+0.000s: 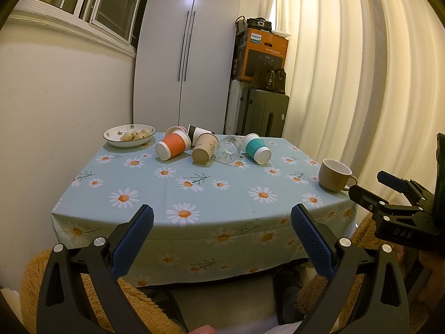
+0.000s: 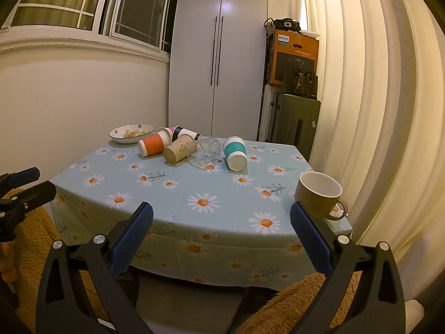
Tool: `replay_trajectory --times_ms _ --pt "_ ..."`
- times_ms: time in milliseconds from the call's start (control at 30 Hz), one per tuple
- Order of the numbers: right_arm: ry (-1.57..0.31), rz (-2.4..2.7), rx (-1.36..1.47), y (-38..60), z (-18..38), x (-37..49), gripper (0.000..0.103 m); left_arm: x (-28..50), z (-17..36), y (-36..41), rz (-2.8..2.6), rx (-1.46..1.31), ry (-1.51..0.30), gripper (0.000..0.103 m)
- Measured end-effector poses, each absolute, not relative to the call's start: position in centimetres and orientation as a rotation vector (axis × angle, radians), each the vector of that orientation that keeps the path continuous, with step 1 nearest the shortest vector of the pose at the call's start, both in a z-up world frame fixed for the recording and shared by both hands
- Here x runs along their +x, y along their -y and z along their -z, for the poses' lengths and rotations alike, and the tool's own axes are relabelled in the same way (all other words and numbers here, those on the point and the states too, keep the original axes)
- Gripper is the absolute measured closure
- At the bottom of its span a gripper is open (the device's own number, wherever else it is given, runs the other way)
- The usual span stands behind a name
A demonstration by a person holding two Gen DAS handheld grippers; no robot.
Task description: Flip cup upright
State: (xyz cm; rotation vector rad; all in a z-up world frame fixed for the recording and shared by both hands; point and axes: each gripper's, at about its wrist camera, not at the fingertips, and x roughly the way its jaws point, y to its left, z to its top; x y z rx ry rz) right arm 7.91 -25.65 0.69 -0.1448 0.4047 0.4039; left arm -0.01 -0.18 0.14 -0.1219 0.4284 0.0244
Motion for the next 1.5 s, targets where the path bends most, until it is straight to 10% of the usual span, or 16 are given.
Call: replay_trajectory --times_ms 1500 --pt "-0.407 -0.404 -0.151 25.55 -0.61 7.97 0.005 -0.12 -0.3 0.53 -0.021 -0.126 -0.422 0.007"
